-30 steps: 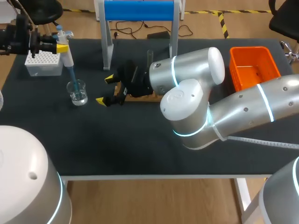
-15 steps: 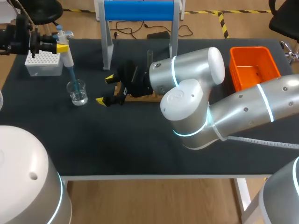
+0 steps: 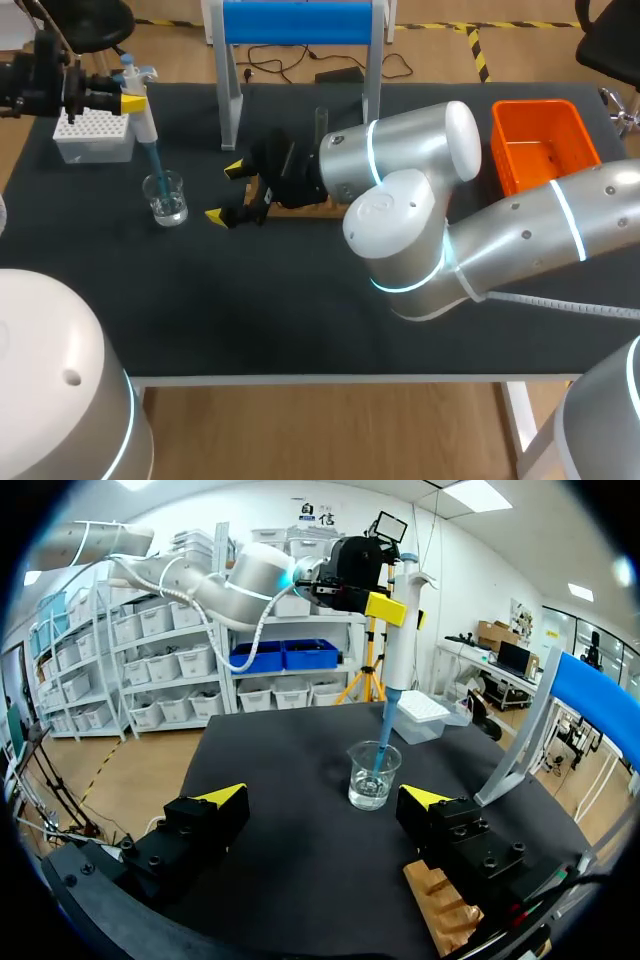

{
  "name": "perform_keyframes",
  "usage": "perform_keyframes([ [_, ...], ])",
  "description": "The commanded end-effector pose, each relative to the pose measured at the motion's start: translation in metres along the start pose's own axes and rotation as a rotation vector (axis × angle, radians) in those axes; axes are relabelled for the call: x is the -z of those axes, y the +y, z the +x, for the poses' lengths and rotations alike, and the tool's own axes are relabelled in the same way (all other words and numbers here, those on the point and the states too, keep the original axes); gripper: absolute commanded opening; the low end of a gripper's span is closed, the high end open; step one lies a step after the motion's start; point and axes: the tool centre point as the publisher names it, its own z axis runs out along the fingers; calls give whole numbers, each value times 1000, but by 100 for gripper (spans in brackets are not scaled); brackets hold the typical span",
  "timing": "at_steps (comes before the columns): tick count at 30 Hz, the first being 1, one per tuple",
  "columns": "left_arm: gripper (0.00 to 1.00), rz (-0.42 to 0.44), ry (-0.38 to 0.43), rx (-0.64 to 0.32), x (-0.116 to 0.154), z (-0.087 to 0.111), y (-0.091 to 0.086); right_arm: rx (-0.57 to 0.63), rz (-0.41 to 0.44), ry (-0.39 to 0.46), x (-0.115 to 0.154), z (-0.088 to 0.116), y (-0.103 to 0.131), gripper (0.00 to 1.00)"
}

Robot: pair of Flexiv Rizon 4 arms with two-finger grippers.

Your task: Invert the test tube, pick up the pipette, mount the tip to pipette, aspirate from beaker and dispense into the tube, eject the tip, return the pipette, and cap with the stopper.

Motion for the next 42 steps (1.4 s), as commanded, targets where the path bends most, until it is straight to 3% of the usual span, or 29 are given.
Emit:
perform_keyframes([
  [1, 0, 2, 0, -1, 0, 0, 1, 12, -3, -2, 1, 0, 1, 100],
  [12, 0, 2, 0, -1, 0, 0, 1, 86, -9, -7, 23, 0, 26, 100],
  [28, 0, 2, 0, -1, 0, 0, 1, 183, 29, 26, 81, -10, 86, 100],
  [42, 0, 2, 0, -1, 0, 0, 1, 250, 94, 83, 104, -30, 140, 100],
])
